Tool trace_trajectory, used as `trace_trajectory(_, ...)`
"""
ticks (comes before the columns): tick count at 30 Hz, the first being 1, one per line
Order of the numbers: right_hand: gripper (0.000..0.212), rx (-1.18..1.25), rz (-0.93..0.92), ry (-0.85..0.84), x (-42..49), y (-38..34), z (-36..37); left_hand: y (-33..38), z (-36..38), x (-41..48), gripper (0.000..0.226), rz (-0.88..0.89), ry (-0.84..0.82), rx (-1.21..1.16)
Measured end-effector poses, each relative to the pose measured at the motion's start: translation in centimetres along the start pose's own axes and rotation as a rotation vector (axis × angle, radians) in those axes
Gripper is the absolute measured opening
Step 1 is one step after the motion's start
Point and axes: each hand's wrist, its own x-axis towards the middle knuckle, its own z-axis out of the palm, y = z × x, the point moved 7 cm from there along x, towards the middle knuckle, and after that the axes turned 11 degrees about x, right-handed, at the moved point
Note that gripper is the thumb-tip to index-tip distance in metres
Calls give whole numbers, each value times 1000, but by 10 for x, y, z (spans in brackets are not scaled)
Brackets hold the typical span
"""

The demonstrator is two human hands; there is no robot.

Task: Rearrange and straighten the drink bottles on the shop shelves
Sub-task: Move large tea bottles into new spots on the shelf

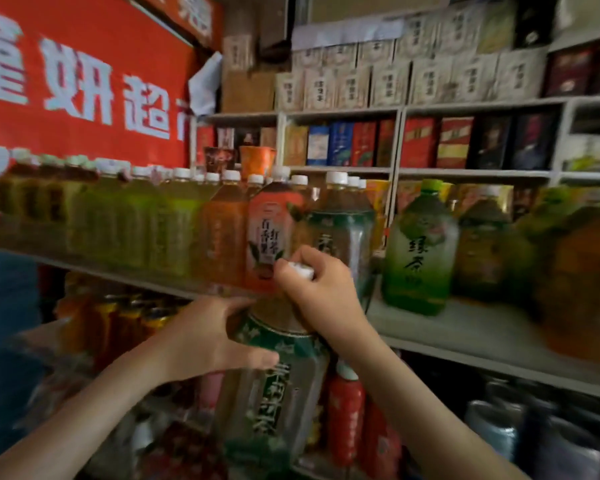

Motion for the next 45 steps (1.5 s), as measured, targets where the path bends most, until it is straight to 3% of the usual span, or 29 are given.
trace_trajectory(8, 25, -57, -39, 157, 19, -49, -65, 57, -23, 48, 48, 218, -1, 67)
trace_trajectory(14, 23, -69, 41, 282, 21, -64, -103, 88, -10, 73, 59, 324, -98, -225)
trace_trajectory(18, 27, -159, 56, 384, 10, -64, -126, 106, 15, 90, 69, 342, -155, -291)
trace_trajectory(22, 30, -189, 98, 493, -2, -65, -160, 124, 30, 98, 46, 372, -151, -373)
trace_trajectory(25, 27, -241, 101, 568, -5, -74, -186, 130, 42, 107, 45, 375, -181, -487)
trace_trajectory(26, 25, -264, 104, 585, -5, -77, -194, 131, 50, 110, 48, 374, -221, -517)
trace_trajectory(29, 22, -280, 137, 613, -2, -79, -212, 139, 73, 113, 88, 373, -306, -522)
trace_trajectory(31, 22, -286, 137, 610, 3, -79, -218, 148, 77, 119, 92, 368, -258, -538)
trace_trajectory(37, 26, -349, 47, 551, 22, -88, -218, 158, 70, 133, 74, 322, -88, -695)
trace_trajectory(40, 30, -351, 3, 469, 33, -91, -211, 155, 60, 133, 69, 274, 70, -666)
trace_trajectory(45, 42, -106, 22, 420, 50, -70, -217, 140, 53, 131, 82, 132, 233, -694)
